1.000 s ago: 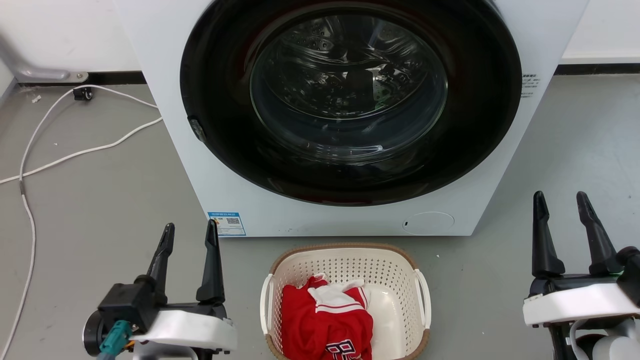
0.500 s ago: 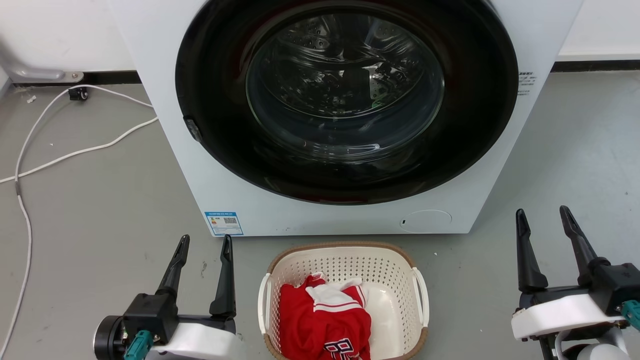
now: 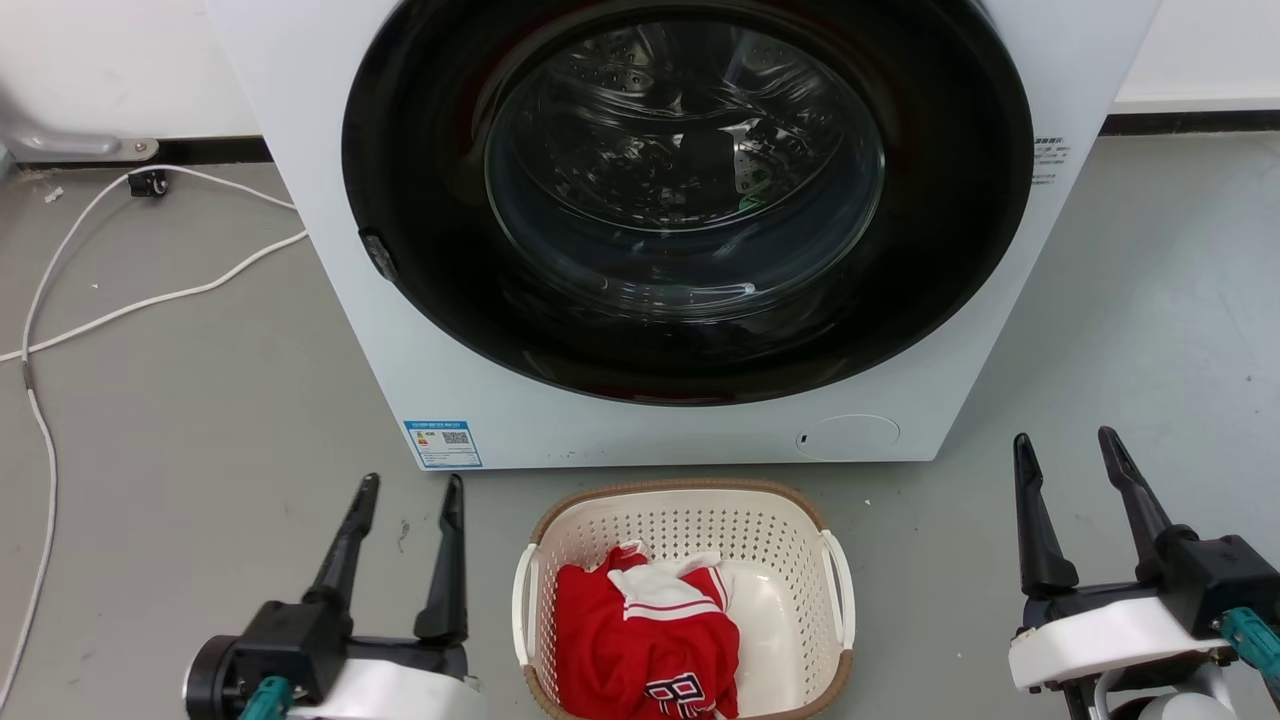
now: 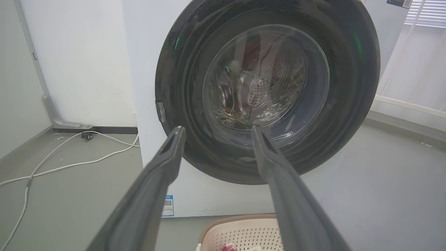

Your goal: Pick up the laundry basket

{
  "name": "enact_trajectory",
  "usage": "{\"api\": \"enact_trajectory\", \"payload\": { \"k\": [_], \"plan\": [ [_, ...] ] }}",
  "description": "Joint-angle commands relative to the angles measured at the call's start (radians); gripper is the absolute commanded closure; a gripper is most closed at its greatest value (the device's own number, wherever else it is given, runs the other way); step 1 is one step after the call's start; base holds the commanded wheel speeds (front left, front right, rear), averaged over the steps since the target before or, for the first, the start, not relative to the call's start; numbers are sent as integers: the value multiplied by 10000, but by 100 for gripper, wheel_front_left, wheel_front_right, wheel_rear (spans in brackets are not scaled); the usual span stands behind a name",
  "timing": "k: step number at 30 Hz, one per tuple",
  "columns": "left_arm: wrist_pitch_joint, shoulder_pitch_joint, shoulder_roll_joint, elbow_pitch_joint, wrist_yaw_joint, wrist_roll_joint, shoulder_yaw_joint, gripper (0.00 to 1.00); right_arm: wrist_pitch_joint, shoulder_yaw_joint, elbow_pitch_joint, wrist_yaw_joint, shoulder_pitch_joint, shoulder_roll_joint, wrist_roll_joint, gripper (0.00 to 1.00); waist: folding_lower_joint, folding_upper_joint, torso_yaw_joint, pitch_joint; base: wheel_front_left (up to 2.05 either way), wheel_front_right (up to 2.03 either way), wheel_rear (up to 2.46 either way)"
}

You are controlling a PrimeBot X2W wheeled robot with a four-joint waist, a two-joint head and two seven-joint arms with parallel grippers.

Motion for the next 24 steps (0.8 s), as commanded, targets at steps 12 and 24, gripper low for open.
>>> {"api": "enact_trajectory", "payload": {
  "k": [12, 24],
  "plan": [
    [-257, 358, -493, 407, -1014, 869, 874, 0, -256, -34, 418, -3, 1, -21, 313, 0, -1, 0, -53, -36, 0, 0, 0],
    [-286, 337, -548, 815, -1162, 1160, 835, 0, -274, 64, 674, -3, -19, -22, 198, 0, -1, 0, -39, -114, 0, 0, 0]
  ]
}}
